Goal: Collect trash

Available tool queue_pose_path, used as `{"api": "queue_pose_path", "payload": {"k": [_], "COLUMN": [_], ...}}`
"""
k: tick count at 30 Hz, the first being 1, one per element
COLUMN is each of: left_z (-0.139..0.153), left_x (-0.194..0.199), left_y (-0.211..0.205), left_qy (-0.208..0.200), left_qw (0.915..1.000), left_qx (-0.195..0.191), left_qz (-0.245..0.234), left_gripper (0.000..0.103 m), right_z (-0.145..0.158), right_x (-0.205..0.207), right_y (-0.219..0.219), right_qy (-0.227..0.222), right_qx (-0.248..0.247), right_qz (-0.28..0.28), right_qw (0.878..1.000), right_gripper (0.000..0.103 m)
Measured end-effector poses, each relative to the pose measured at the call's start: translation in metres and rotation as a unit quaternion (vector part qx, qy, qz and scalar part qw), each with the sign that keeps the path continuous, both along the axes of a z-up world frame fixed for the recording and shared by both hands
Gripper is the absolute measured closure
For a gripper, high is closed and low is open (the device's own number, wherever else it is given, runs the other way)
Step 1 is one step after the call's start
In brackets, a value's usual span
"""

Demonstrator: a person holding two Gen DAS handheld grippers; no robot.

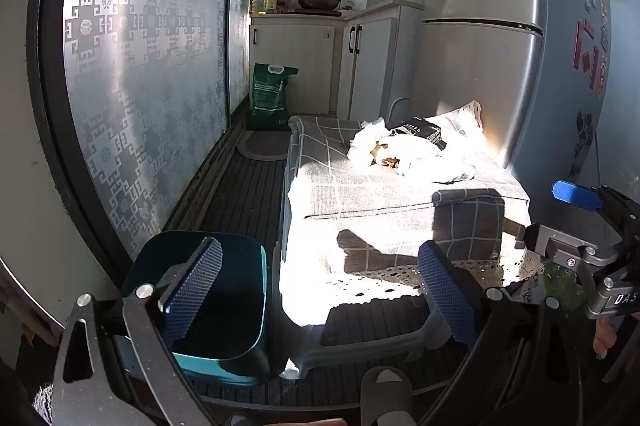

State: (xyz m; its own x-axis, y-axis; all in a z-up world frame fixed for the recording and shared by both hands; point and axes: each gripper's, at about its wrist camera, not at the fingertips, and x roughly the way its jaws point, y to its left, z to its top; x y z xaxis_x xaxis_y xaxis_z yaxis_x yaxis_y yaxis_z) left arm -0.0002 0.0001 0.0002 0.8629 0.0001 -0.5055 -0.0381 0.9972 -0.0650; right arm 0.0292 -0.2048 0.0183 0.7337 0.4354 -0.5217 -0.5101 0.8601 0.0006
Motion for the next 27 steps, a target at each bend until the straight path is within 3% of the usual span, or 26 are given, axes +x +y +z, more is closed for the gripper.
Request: {"api": "queue_pose_path", "payload": {"k": [27], "left_z": [-0.0021], "left_x": [0.0006], "left_y": [-0.0014], "left_qy": [0.005], "left_qw": [1.0000], "left_qx": [0.001], "left_qz": [-0.001], "left_gripper": [0.003], "right_z": [-0.0001], "right_x": [0.0007], "right_y": [-0.0006], "right_qy": [-0.004], "right_qx": [-0.001], "right_qz": [0.002], "right_qw": [1.000], "right_gripper": [0.003]}}
